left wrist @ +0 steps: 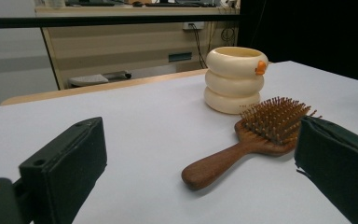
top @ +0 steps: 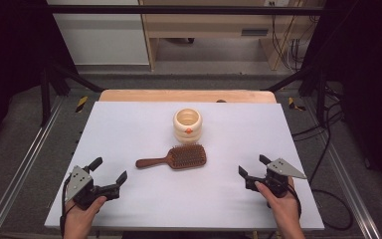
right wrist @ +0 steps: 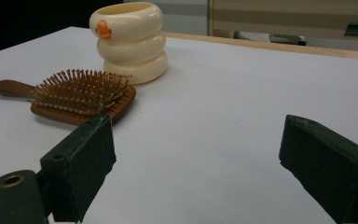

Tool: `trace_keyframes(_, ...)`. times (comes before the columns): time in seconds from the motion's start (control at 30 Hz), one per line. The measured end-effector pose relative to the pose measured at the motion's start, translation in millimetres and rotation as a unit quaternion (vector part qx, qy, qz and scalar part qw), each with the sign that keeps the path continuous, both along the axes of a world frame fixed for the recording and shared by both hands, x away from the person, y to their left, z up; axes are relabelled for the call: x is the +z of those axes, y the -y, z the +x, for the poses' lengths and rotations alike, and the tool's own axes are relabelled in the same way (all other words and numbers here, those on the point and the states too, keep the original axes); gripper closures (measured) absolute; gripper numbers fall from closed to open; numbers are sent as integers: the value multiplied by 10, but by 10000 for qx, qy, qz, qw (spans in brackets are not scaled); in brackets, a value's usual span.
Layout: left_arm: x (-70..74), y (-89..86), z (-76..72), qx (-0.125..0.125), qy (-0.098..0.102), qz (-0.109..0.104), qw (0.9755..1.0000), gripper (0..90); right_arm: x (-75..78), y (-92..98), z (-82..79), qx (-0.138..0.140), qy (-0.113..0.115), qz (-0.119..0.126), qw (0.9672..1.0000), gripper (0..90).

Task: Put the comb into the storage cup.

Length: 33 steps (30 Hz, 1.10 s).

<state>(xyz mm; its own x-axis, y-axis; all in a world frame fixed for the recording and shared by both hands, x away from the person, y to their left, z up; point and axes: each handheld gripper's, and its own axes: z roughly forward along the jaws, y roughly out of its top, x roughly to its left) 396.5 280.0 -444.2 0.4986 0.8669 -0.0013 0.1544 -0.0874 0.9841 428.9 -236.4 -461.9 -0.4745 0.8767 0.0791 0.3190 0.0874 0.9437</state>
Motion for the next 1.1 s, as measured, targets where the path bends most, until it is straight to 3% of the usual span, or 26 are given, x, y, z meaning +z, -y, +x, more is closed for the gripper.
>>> trace_keyframes(0.6,10,131,-53,-207,-119,115,9996,31,20,-122,-27,92,-115,-76,9999,118)
trace_keyframes(1.1,-1,132,-45,-197,-155,121,9996,31,25,-186,-35,89,-202,-155,9996,207)
